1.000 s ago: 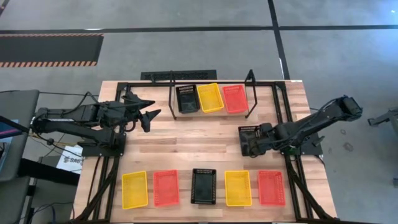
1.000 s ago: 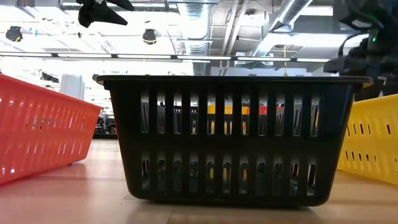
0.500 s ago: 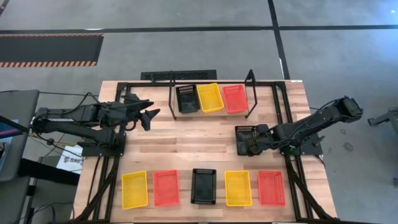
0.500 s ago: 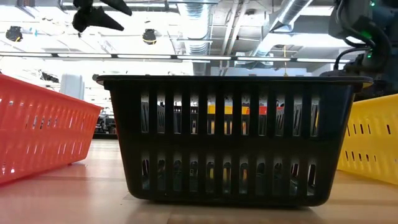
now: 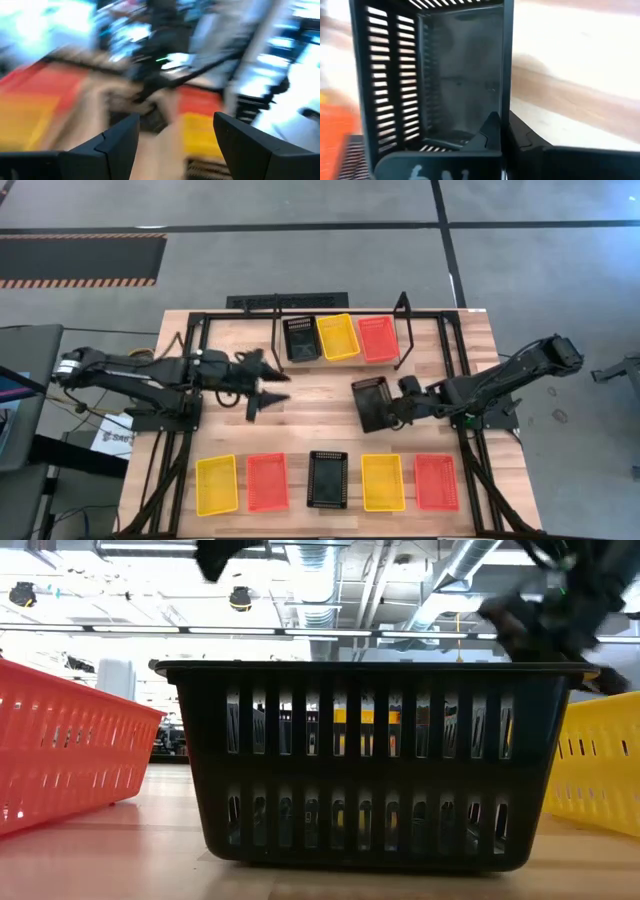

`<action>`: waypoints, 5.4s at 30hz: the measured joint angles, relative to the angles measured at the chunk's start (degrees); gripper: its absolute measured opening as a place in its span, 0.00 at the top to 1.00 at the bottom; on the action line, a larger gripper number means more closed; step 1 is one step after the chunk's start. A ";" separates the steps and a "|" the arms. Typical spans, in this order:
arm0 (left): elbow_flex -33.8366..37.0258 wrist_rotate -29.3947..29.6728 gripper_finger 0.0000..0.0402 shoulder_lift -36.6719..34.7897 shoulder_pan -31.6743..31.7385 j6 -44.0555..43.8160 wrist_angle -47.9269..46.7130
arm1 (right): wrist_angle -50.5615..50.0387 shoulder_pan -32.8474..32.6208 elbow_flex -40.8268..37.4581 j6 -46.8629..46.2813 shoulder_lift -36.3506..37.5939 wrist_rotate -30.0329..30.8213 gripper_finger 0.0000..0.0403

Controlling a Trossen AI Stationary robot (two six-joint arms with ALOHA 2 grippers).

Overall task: Stack baskets on shelf by color
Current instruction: Stack the right black bin on top of the other the black bin on the shelf

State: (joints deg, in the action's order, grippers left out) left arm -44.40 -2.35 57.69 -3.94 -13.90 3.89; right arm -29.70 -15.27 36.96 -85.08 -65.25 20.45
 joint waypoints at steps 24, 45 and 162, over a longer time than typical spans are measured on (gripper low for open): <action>-0.04 5.45 0.40 15.48 4.99 -27.45 29.31 | -2.58 3.35 25.86 40.45 -8.28 20.03 0.99; 0.06 7.18 0.40 25.44 7.60 -32.72 24.29 | -15.69 8.27 43.64 52.24 -24.00 31.35 0.99; -75.43 14.34 1.00 54.65 26.68 -39.58 -82.86 | -60.25 9.87 60.54 63.79 23.30 32.40 1.00</action>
State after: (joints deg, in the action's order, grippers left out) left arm -119.83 11.99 112.33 22.75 -53.48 -78.96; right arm -89.95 -5.40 97.51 -21.29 -41.96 52.85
